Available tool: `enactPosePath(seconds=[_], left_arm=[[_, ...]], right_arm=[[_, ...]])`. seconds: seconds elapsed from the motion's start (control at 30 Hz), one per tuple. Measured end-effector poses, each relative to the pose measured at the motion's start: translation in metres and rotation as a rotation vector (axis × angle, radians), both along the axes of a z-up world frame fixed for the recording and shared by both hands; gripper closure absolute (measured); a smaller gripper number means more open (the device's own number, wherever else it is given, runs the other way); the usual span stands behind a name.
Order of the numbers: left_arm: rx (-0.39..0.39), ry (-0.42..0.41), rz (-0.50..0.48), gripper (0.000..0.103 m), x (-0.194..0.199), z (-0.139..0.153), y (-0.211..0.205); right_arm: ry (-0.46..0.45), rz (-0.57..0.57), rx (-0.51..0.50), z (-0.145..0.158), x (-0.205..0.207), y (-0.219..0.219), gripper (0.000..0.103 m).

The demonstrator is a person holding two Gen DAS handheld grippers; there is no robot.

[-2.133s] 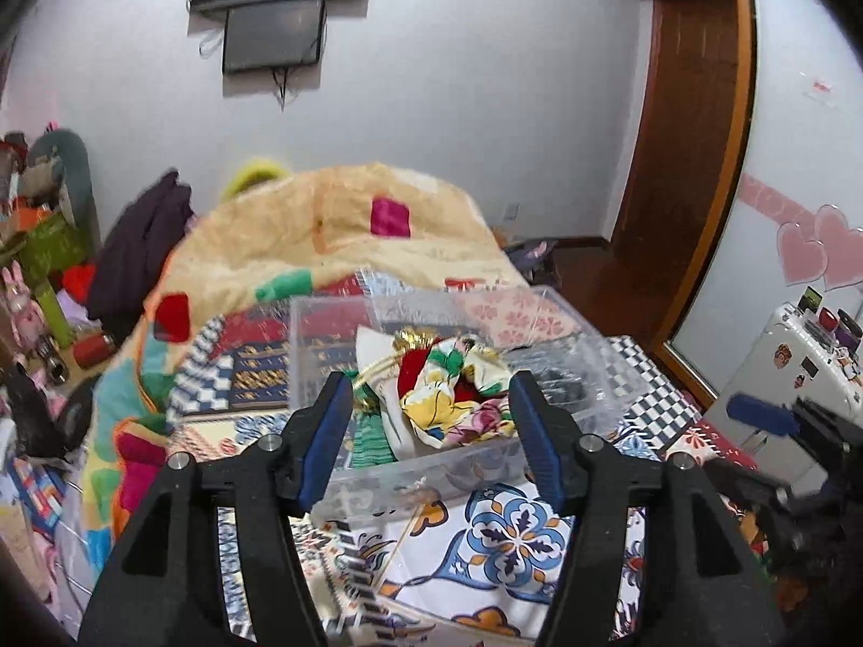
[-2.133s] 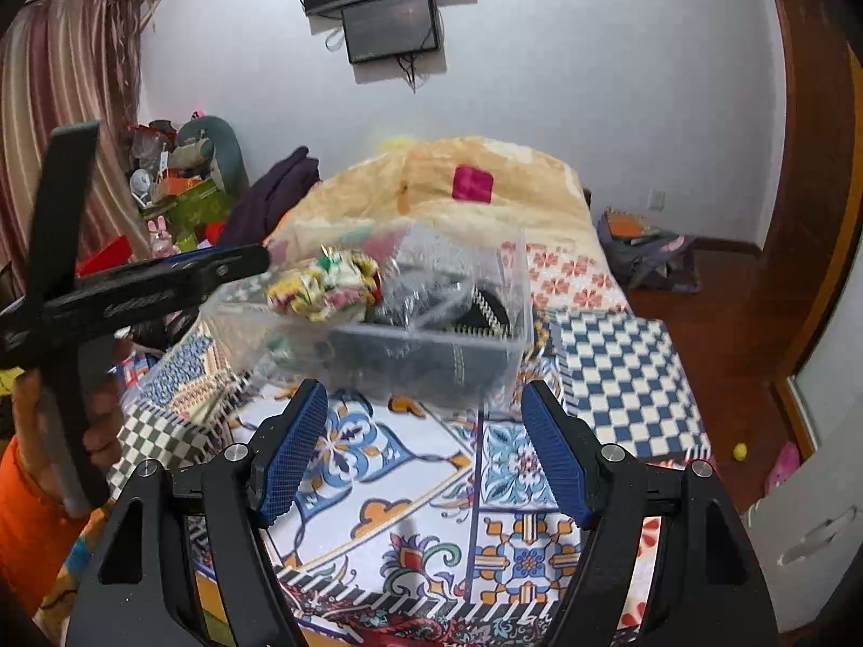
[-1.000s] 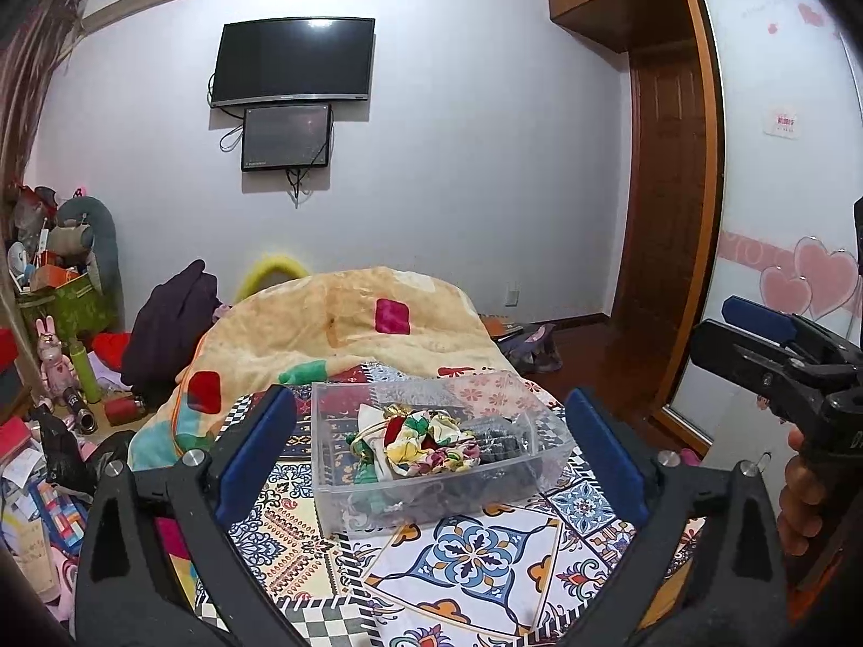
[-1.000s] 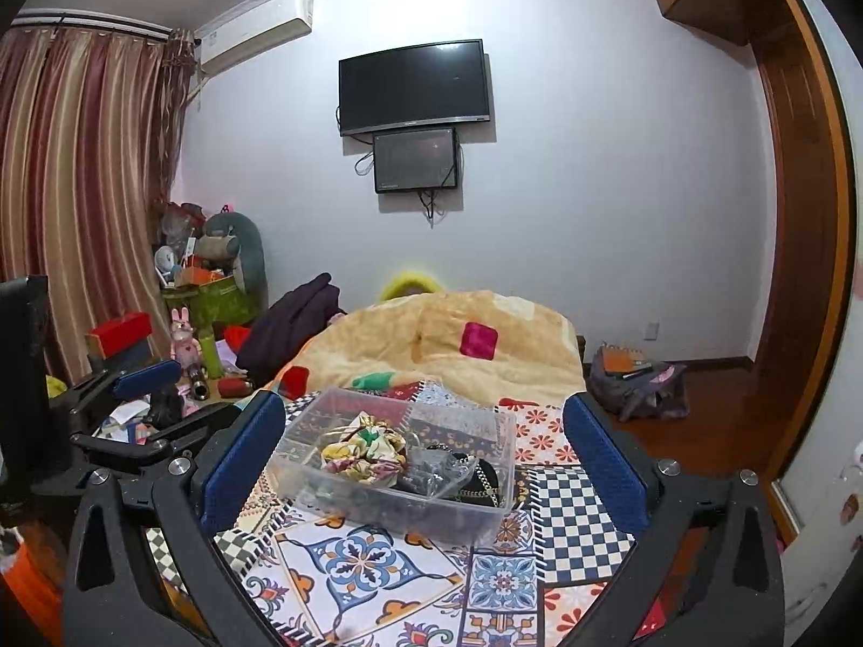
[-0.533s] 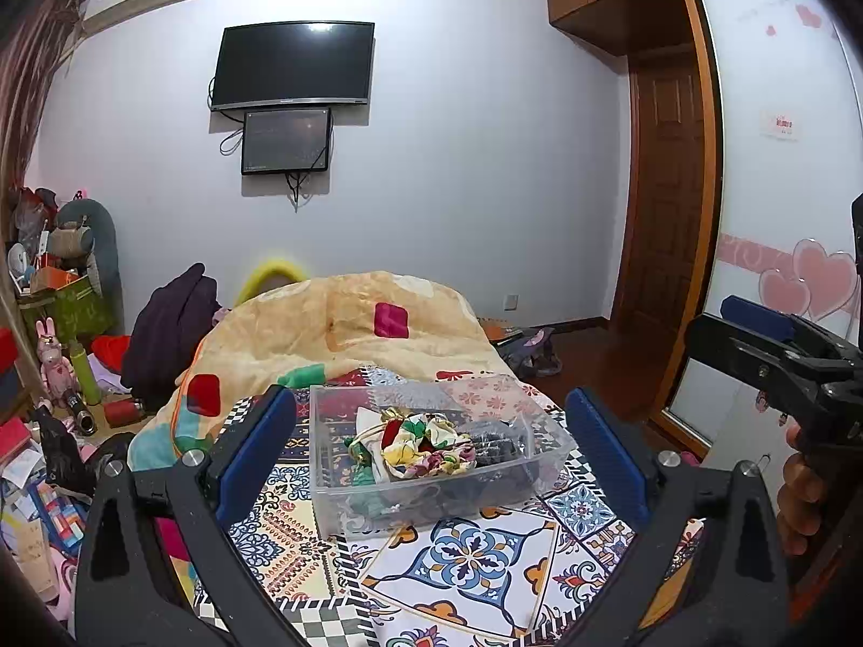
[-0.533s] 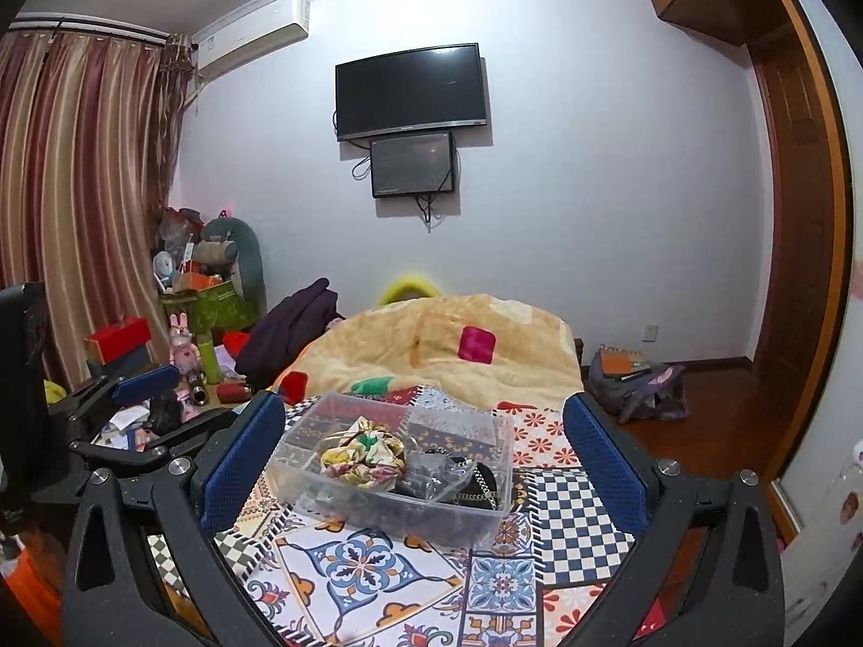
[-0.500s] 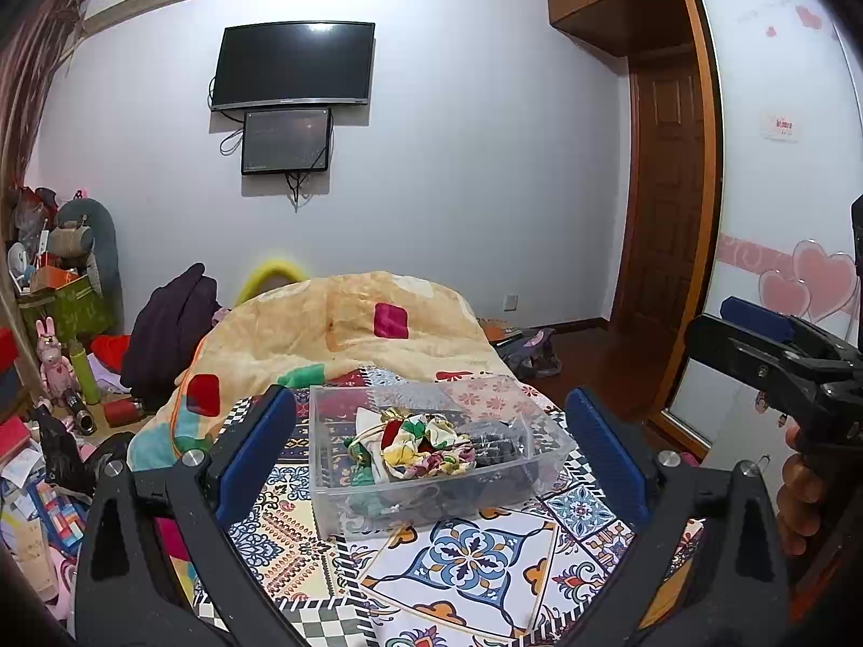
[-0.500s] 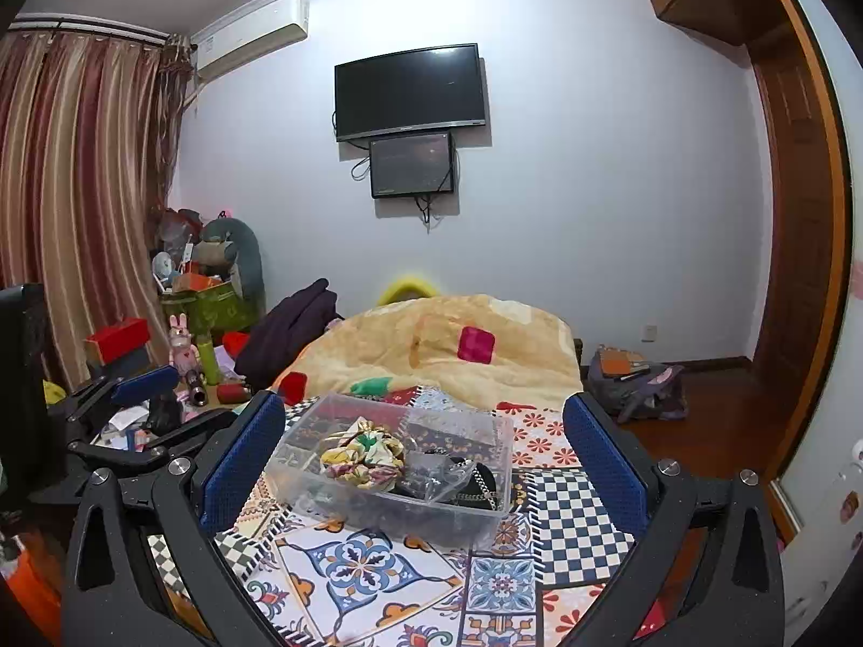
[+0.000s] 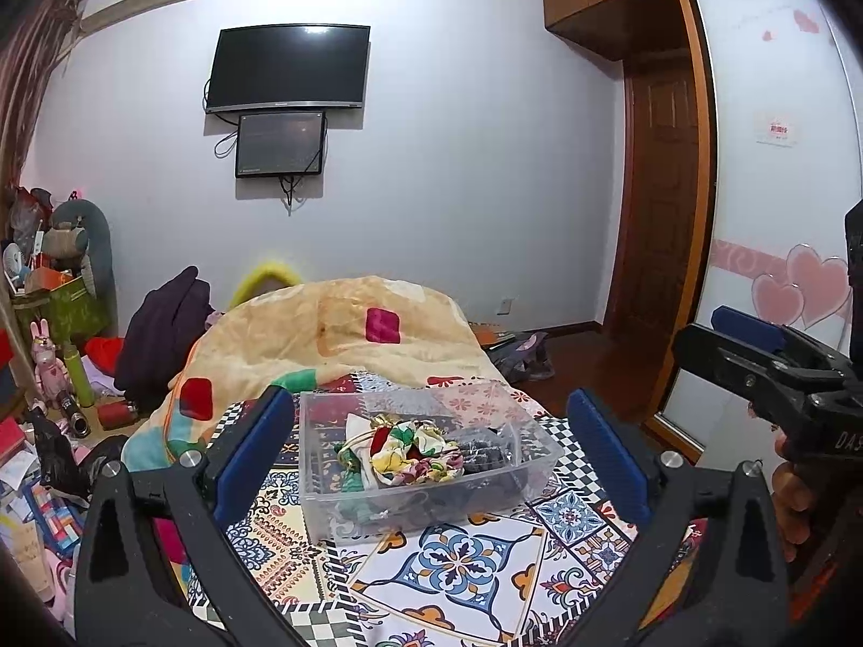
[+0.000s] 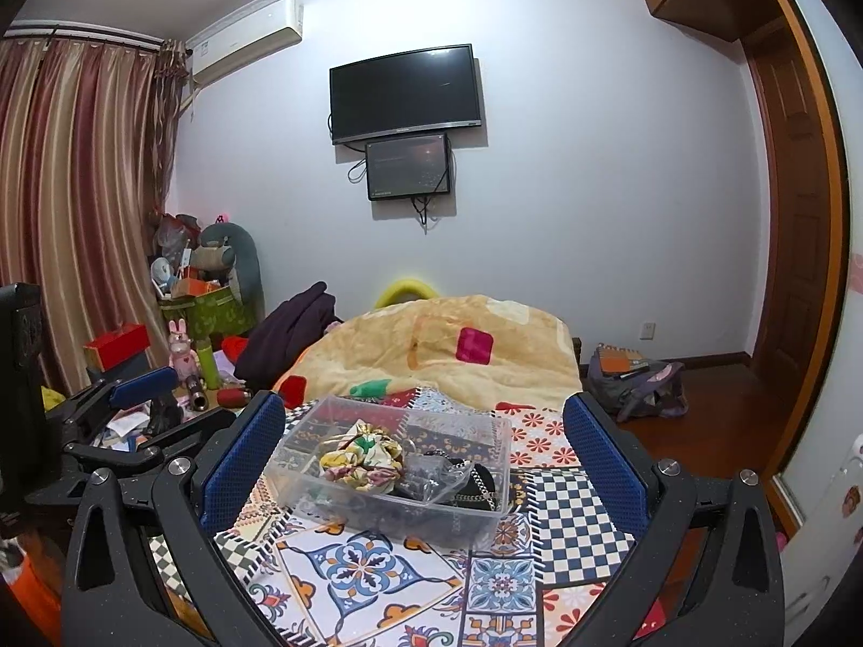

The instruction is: Organize soft objects

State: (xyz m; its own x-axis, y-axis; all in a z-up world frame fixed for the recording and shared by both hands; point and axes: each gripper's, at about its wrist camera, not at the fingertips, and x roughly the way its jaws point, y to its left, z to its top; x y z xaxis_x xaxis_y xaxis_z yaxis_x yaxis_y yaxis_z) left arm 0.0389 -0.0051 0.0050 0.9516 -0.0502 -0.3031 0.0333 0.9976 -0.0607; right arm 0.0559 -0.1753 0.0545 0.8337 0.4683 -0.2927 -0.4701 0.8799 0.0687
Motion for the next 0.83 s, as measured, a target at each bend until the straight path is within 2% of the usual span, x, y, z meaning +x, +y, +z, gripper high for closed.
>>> enactPosePath(seconds=[0.43, 0.83], left_arm=[[0.016, -0.012, -0.016, 0.000, -0.0025, 0.0074, -0.0072], [-0.013, 0.009, -0.024, 0.000, 0.0013, 0.0092, -0.0035]], right_arm=[[0.011, 0.000, 0.023, 0.0017, 0.0007, -0.0042, 0.000], [0.004, 0.003, 0.020, 0.0037, -0.0009, -0.0040, 0.000]])
